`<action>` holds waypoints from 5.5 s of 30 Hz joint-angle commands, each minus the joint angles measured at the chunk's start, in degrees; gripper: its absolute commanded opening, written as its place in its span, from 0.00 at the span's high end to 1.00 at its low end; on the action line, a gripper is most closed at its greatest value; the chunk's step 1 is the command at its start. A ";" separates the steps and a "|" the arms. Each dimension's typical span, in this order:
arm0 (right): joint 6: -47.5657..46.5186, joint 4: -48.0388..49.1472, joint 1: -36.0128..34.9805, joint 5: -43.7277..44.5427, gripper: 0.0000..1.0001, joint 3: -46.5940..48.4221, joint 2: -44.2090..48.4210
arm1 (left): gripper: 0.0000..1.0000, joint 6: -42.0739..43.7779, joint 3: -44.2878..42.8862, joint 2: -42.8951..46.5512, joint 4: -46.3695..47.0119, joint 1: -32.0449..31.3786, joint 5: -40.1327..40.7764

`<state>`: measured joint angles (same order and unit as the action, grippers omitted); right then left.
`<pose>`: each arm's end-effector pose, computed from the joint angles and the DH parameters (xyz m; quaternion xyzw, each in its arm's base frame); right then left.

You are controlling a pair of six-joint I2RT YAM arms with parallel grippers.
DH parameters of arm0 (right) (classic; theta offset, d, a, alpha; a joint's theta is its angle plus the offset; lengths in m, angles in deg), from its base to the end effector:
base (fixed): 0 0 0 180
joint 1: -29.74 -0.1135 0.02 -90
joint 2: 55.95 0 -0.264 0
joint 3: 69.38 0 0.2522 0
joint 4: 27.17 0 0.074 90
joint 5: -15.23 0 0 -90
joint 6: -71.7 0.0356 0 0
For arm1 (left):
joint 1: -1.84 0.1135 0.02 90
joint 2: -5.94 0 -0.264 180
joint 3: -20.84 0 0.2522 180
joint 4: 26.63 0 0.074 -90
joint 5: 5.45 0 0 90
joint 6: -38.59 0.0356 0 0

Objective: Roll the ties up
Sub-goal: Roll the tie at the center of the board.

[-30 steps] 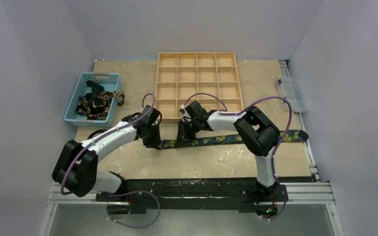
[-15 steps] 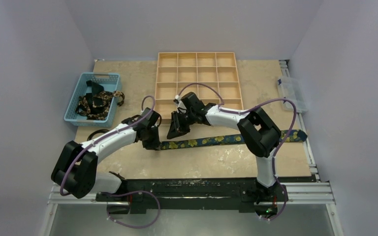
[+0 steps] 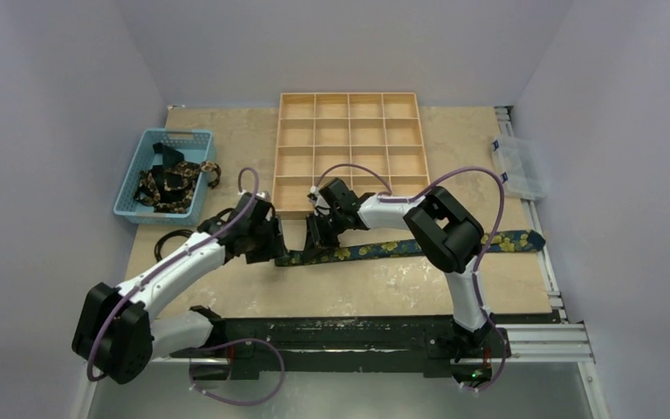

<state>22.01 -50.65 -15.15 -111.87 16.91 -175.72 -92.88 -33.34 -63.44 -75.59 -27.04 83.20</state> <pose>0.2805 0.3097 0.1177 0.1267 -0.9046 -0.4070 0.0080 0.1906 -0.1061 0.1958 -0.1042 0.9690 -0.1382 0.1761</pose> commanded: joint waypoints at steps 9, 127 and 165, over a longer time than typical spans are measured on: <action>-2.18 -1.43 -0.20 3.18 0.89 -1.09 0.23 | 0.63 -1.66 0.13 -1.09 5.18 2.19 1.61; -0.94 -6.24 -0.21 5.78 0.81 7.43 4.10 | 0.98 -0.13 7.18 -10.18 18.39 1.95 -13.67; -2.12 -3.49 -0.29 3.47 0.94 3.57 1.29 | 0.94 4.87 7.24 -8.60 18.44 1.43 -12.86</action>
<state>21.55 -55.39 -15.19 -107.57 21.28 -174.32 -88.47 -26.55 -71.59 -52.73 -25.25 67.86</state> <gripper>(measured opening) 0.123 0.036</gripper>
